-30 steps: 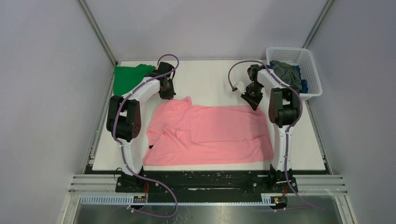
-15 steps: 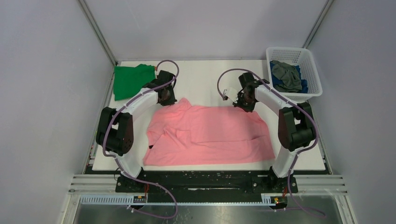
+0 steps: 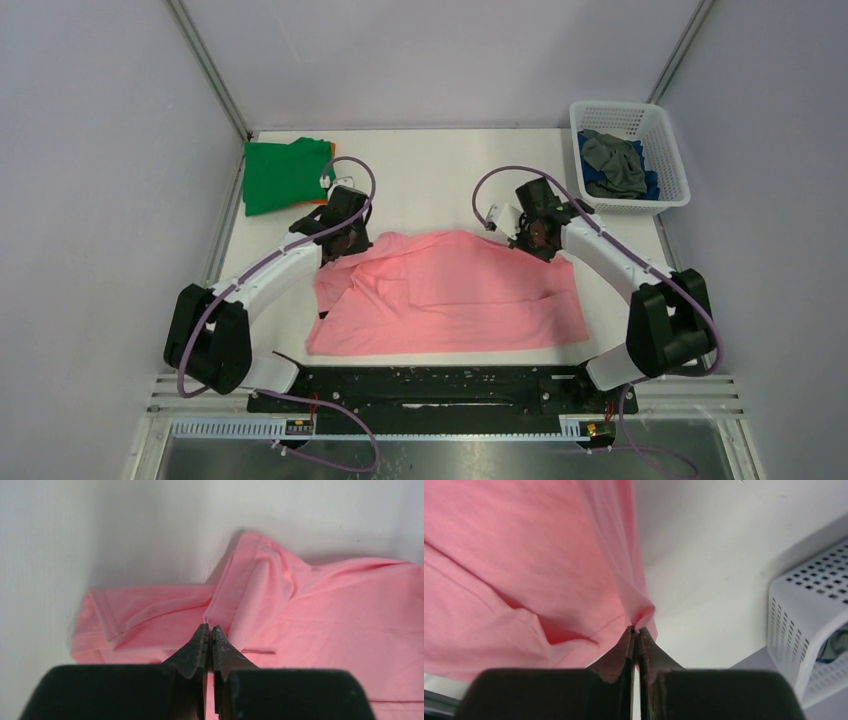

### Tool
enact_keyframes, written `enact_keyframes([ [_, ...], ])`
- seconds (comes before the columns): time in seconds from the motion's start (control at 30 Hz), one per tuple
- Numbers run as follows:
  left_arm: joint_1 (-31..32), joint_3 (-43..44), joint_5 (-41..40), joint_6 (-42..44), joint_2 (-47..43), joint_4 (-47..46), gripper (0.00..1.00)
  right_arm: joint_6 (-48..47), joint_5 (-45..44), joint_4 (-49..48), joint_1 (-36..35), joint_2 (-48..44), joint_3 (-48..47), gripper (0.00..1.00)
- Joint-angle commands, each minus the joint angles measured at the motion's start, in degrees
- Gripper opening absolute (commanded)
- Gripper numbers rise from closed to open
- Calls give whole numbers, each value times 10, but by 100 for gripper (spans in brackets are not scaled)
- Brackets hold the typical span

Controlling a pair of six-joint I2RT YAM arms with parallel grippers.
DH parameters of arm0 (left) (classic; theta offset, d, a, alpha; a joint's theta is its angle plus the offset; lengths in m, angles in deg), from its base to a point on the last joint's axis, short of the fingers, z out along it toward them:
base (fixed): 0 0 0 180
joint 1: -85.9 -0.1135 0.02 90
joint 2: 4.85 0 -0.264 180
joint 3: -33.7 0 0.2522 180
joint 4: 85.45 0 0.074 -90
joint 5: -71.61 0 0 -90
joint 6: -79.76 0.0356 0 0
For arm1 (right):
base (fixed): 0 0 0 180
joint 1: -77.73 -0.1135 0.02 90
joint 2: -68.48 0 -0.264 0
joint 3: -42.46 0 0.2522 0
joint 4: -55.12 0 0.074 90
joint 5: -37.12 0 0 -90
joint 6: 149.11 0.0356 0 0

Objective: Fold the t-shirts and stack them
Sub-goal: Fold the other side of the tshirt into a rectangle

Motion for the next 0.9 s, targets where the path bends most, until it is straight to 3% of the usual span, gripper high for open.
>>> enact_keyframes([
  [0.0,3,-40,-39,-20,-66,-35,0,50,-44,20,-3,-70,28,0],
  [0.3,-4,-52,-157,0,-126,-55,0,83,-82,-5,-2,-140,66,0],
  [0.57,-29,6,-139,40,-65,-77,0,81,-107,-30,-3,-158,72,0],
  [0.87,-28,-93,-121,-7,-155,-82,0,148,-99,-15,-3,-186,102,0],
])
